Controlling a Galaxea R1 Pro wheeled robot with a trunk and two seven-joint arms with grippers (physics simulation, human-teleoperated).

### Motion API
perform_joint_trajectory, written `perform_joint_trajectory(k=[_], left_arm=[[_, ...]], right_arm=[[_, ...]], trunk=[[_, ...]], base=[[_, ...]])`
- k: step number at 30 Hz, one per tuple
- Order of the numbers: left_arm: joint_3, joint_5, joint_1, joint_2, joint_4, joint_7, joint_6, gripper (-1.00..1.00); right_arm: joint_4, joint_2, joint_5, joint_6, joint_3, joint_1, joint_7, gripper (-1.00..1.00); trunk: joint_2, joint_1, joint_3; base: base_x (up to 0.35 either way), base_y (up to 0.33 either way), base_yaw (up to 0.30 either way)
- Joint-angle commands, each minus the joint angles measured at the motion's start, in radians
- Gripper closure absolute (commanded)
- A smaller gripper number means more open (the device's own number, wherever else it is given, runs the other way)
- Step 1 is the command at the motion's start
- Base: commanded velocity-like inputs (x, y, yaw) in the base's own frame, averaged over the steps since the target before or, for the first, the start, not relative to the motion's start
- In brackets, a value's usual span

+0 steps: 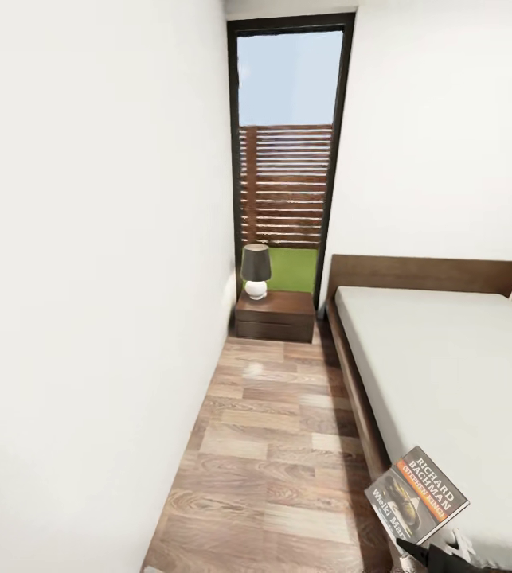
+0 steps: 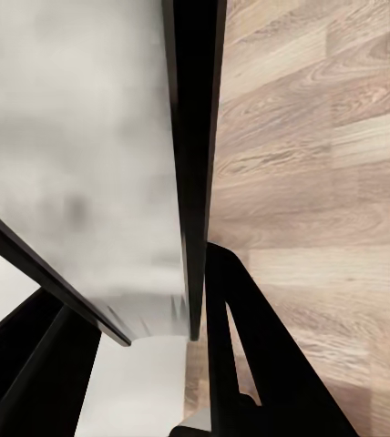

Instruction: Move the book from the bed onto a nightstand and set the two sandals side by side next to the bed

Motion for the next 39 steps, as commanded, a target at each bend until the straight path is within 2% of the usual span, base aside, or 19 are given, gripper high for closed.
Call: perform_joint_trajectory(k=[1, 13, 19, 39], left_arm=[[0.009, -0.009, -0.001, 0.000, 0.000, -0.003, -0.003, -1.00], [0.009, -0.009, -0.001, 0.000, 0.000, -0.003, -0.003, -1.00], [0.009, -0.009, -0.001, 0.000, 0.000, -0.003, -0.003, -1.00], [0.009, -0.009, -0.001, 0.000, 0.000, -0.003, -0.003, -1.00]], right_arm=[[0.000, 0.000, -0.011, 0.009, 0.007, -0.001, 0.002, 1.00], [0.000, 0.000, -0.011, 0.009, 0.007, -0.001, 0.002, 1.00], [0.000, 0.000, -0.011, 0.009, 0.007, -0.001, 0.002, 1.00], [0.000, 0.000, -0.011, 0.009, 0.007, -0.001, 0.004, 1.00]], trunk=[[-0.002, 0.001, -0.002], [-0.002, 0.001, -0.002], [-0.002, 0.001, -0.002], [-0.002, 0.001, -0.002]], base=[[0.000, 0.000, -0.198], [0.054, 0.000, -0.194], [0.308, 0.000, -0.114], [0.331, 0.000, -0.003]])
